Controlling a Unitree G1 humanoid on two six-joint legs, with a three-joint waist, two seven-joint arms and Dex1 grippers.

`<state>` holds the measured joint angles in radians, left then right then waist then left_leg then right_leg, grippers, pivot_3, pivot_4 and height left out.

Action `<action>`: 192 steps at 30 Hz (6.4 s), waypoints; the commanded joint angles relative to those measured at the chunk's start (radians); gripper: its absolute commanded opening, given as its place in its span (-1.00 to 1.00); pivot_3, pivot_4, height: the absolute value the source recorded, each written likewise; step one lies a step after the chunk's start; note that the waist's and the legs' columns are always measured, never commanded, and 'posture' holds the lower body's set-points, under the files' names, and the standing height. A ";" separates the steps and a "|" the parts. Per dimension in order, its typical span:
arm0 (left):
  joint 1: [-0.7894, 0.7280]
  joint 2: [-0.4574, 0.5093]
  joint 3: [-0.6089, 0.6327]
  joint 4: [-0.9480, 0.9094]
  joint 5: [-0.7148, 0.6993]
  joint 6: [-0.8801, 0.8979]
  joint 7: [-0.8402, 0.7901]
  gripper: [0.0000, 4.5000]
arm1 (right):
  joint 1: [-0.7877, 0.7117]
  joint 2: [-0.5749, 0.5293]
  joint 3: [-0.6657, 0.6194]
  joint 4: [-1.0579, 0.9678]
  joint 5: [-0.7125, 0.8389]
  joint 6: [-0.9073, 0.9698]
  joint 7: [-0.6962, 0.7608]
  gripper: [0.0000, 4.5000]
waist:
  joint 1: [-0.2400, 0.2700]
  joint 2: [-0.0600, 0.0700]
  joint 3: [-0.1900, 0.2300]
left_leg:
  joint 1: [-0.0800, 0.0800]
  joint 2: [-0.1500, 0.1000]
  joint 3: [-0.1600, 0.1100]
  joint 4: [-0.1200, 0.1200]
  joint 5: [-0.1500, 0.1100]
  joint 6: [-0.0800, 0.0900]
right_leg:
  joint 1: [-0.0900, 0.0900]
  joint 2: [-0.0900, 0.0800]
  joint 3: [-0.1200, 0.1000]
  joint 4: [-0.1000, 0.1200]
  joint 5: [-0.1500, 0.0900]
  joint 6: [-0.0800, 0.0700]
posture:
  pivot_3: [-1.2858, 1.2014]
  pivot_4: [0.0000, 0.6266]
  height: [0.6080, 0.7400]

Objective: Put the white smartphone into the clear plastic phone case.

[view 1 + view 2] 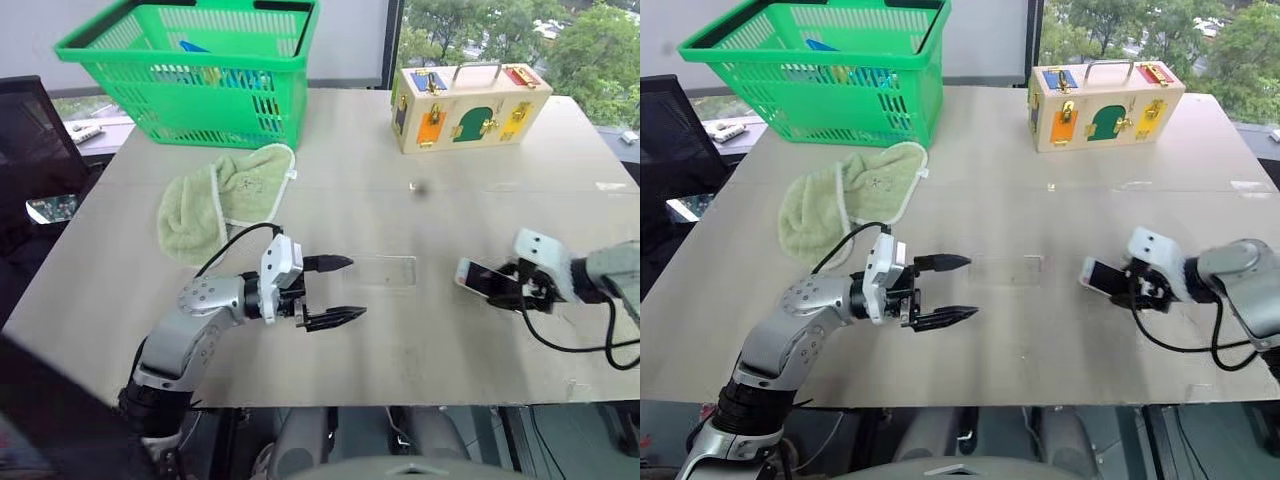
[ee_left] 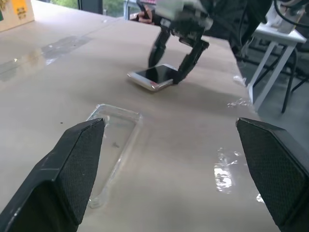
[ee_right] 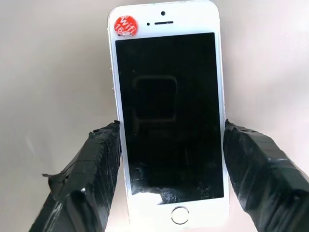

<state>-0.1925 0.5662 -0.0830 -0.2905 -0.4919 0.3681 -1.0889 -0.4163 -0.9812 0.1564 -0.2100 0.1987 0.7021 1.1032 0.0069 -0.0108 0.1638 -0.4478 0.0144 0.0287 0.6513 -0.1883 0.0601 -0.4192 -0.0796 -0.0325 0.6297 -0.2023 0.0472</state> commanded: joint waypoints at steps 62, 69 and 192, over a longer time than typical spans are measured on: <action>0.131 0.107 0.132 0.109 0.005 -0.169 -0.058 1.00 | -0.447 0.256 0.543 -0.032 -0.387 0.173 0.062 0.28 | 0.003 0.001 0.001 | -0.004 -0.002 0.001 -0.003 -0.003 -0.005 | -0.006 0.001 -0.001 -0.002 0.000 0.000 | 0.03 -0.52 1.00; 0.138 0.104 0.128 0.107 0.007 -0.177 -0.052 1.00 | -0.451 0.263 0.545 -0.008 -0.386 0.166 0.070 0.28 | 0.001 0.001 0.001 | -0.004 -0.002 0.001 -0.003 -0.003 -0.005 | -0.006 0.001 -0.001 -0.001 0.000 0.000 | 0.03 -0.52 1.00; 0.111 0.059 0.079 0.028 0.012 -0.106 0.015 1.00 | -0.468 0.376 0.278 0.354 -0.211 -0.153 0.006 -0.99 | -0.016 0.002 -0.001 | -0.005 0.002 0.008 -0.005 -0.001 -0.001 | -0.010 0.006 0.004 -0.001 0.000 0.000 | 0.03 -0.52 1.00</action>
<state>-0.0741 0.6249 -0.0108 -0.2276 -0.4721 0.2774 -1.0726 -0.8633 -0.6105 0.4991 0.1913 -0.0273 0.5378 1.1291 -0.0088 -0.0090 0.1627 -0.4533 0.0165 0.0363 0.6460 -0.1891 0.0588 -0.4288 -0.0734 -0.0280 0.6286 -0.2021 0.0468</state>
